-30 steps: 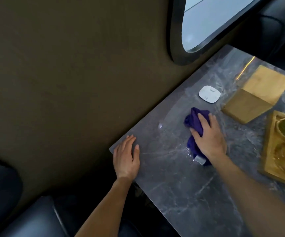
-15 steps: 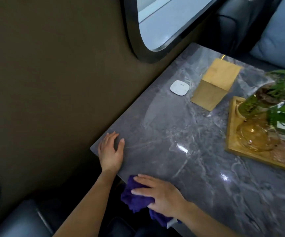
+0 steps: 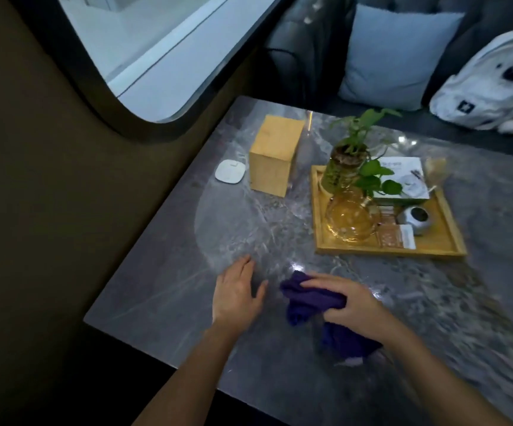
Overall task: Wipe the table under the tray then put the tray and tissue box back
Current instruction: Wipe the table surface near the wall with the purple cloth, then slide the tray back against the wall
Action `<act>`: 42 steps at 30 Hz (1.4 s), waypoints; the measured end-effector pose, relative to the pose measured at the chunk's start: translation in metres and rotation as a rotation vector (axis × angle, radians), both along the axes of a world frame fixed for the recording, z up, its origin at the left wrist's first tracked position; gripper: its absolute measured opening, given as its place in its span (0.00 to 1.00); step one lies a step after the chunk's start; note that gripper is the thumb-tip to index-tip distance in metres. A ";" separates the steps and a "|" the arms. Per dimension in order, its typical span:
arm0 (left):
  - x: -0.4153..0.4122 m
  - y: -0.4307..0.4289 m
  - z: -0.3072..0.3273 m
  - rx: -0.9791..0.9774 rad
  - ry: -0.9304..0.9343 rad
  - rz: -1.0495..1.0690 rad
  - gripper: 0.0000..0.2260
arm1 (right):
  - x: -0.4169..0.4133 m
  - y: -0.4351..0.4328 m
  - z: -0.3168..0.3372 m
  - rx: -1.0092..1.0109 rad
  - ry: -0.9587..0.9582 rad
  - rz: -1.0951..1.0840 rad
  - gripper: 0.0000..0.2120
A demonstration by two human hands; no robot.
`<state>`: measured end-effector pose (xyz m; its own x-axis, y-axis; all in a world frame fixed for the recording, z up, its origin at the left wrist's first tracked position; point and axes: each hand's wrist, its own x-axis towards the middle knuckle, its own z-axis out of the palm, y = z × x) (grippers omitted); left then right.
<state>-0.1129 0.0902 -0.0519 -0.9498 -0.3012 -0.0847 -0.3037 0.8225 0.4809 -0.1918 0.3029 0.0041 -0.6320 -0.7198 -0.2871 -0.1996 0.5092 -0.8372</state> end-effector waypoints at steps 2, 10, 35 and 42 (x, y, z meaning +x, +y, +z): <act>-0.011 0.012 0.000 -0.045 0.005 -0.039 0.24 | -0.005 0.026 -0.006 0.072 0.153 -0.160 0.28; -0.020 0.042 -0.012 -0.179 -0.036 -0.025 0.27 | 0.010 0.087 -0.053 0.440 0.417 -0.276 0.30; -0.166 0.057 0.047 0.101 -0.161 0.129 0.14 | -0.162 0.136 0.023 0.371 0.274 -0.600 0.15; -0.209 0.067 0.033 0.036 -0.245 0.128 0.16 | -0.195 0.149 -0.017 0.574 0.456 -0.824 0.16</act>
<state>-0.3214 0.1576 -0.0186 -0.8541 -0.4100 -0.3200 -0.5149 0.7537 0.4084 -0.3870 0.4515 -0.0126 -0.9887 0.1367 -0.0613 0.1497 0.9179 -0.3676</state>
